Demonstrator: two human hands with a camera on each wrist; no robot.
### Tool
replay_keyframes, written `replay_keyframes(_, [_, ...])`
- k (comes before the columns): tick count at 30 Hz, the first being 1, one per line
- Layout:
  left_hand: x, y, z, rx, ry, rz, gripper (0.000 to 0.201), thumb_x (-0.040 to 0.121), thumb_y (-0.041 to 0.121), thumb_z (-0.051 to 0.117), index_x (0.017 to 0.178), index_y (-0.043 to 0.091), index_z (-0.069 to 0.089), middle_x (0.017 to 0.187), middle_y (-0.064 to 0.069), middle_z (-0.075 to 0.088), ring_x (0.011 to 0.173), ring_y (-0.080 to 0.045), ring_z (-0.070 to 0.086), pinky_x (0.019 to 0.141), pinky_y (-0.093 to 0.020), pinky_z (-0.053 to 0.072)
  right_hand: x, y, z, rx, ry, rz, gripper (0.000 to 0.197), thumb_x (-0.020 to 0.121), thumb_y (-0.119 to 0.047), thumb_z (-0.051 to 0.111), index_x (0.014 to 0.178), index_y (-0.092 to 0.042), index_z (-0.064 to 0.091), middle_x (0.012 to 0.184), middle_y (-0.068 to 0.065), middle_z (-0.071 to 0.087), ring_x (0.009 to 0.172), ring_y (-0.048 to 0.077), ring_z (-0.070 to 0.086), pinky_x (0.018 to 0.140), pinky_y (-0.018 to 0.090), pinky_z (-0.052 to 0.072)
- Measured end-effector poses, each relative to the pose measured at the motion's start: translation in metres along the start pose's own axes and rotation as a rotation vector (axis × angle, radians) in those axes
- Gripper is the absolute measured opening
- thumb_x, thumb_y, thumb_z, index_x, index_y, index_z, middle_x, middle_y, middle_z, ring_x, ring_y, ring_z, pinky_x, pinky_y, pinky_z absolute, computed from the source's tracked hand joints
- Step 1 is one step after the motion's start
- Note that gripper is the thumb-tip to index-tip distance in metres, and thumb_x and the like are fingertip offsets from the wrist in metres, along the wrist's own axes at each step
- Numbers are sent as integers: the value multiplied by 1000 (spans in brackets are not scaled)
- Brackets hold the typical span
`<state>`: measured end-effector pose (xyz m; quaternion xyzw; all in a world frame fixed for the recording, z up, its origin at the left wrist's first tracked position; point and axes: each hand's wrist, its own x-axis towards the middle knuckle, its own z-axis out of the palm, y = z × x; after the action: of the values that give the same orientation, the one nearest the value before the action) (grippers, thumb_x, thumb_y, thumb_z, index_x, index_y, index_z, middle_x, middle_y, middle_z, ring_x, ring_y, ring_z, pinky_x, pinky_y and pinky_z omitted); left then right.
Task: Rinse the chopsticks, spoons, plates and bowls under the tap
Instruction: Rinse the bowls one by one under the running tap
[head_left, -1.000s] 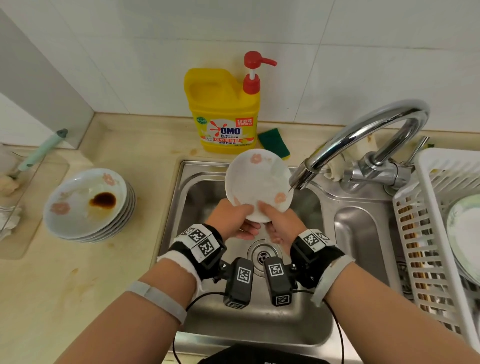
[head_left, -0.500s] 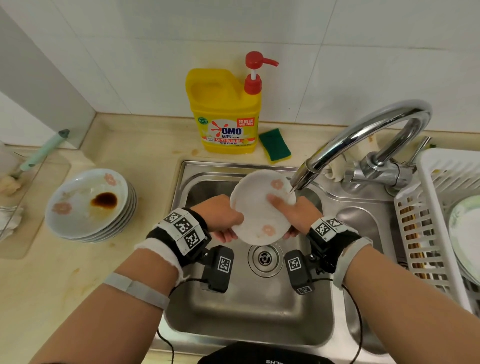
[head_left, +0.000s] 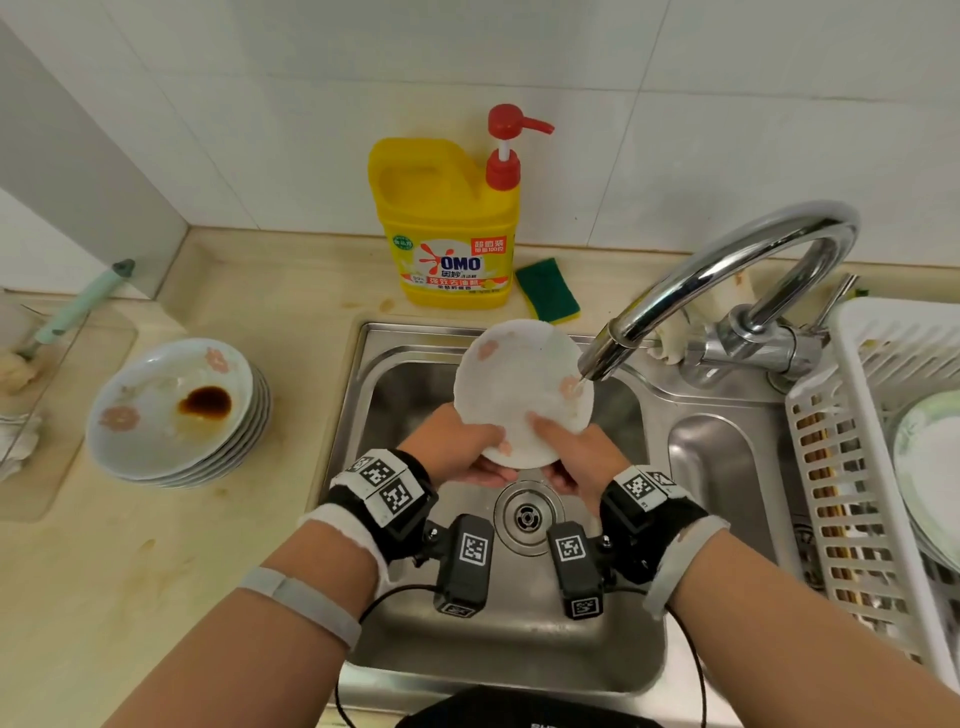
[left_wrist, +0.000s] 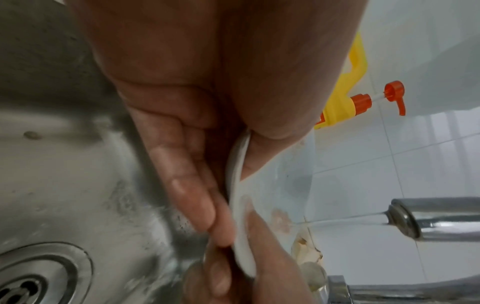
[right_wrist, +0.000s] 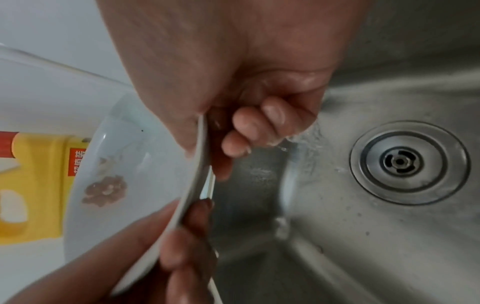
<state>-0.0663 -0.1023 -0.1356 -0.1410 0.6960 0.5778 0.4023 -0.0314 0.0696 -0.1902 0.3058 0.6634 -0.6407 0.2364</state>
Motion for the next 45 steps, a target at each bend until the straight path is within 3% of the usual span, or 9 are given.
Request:
replay_keyframes(5, [-2,7,-20,203,-82,-28,29,97,4,56,125,-4,54,81,-22,74,69,-24,74,64,-30,63,1,-25,-13,-167,20,-14,60,90,-61,65,99,-2,65,60,10,67,44,21,58,44,26,44])
replay_keyframes(10, [-4,15,-29,396,-151,-74,17,92,2,60,109,3,59,82,-20,74,77,-25,74,85,-40,62,0,-47,-20,-305,41,-67,51,90,-62,63,92,-11,65,84,13,72,73,26,71,47,30,56])
replay_keyframes(15, [7,4,-24,356,-23,19,18,97,9,57,112,0,61,68,-9,74,64,-20,73,69,-33,64,-6,-43,-26,-378,81,-170,45,100,-52,55,98,-9,68,89,15,73,74,27,74,57,39,63])
replay_keyframes(19, [16,-8,-13,168,117,129,28,98,14,62,125,5,60,100,-13,74,80,-25,76,73,-41,65,-16,-39,-30,-370,114,-239,22,106,-33,46,119,-17,55,94,16,71,59,28,74,46,30,56])
replay_keyframes(22, [19,-10,0,3,77,116,39,98,9,60,136,14,52,128,-12,63,104,-29,69,78,-50,63,-27,-37,-31,-312,105,-224,20,105,-23,41,125,-25,40,84,16,73,55,32,72,45,31,54])
replay_keyframes(27, [15,-8,15,-153,-84,49,41,100,2,51,131,28,49,117,-12,68,90,-28,73,69,-34,63,-33,-34,-40,-201,94,-71,31,107,-25,35,115,-1,53,68,22,71,44,26,61,42,25,43])
replay_keyframes(31, [5,-1,12,-214,-136,-37,47,98,5,51,136,31,44,110,-20,71,86,-36,76,70,-35,63,-31,-28,-44,-49,76,77,52,109,-39,37,104,7,62,67,21,70,39,17,55,37,20,37])
replay_keyframes(38, [-8,17,-7,160,7,231,67,91,-6,46,144,32,32,136,-4,48,113,-35,60,69,-47,64,-33,-36,-24,139,16,142,22,108,-27,45,108,-9,58,91,20,70,67,29,69,51,29,51])
replay_keyframes(45, [-32,9,-25,603,329,478,59,95,4,50,147,31,47,136,-6,62,129,-27,54,95,-27,38,-46,-53,-13,-79,17,-58,23,97,2,56,115,-10,66,97,16,73,78,26,71,65,32,59])
